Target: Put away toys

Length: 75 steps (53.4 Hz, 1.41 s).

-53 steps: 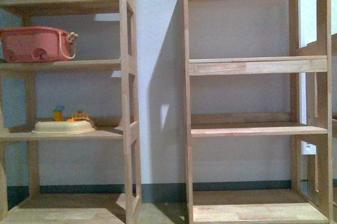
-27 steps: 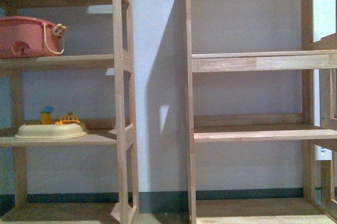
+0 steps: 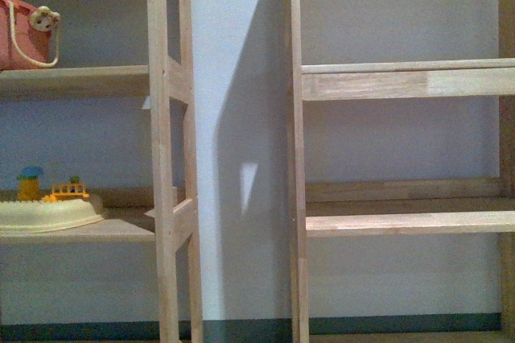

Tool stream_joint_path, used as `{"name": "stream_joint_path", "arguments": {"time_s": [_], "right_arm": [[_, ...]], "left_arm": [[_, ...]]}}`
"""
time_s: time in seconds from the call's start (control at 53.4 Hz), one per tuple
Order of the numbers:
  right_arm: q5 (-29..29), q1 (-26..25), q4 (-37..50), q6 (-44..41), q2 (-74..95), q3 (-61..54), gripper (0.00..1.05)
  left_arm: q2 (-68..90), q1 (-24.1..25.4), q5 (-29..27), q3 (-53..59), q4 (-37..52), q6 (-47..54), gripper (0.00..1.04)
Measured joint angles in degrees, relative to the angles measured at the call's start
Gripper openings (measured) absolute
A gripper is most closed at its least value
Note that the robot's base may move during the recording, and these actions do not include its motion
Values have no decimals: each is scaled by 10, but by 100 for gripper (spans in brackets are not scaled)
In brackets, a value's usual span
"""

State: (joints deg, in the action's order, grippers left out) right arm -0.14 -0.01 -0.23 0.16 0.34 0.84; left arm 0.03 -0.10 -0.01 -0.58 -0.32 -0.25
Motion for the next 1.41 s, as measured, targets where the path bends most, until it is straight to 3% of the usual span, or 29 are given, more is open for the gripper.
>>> {"name": "stream_joint_path", "arguments": {"time_s": [1.218, 1.256, 1.33, 1.405], "right_arm": [[0, 0, 0, 0, 0, 0, 7], [18, 5, 3, 5, 1, 0, 7], [132, 48, 30, 18, 8, 0, 7], [196, 72, 38, 21, 12, 0, 7]], "left_arm": [[1, 0, 0, 0, 0, 0, 98], [1, 0, 0, 0, 0, 0, 98], [1, 0, 0, 0, 0, 0, 98], [1, 0, 0, 0, 0, 0, 98]]}}
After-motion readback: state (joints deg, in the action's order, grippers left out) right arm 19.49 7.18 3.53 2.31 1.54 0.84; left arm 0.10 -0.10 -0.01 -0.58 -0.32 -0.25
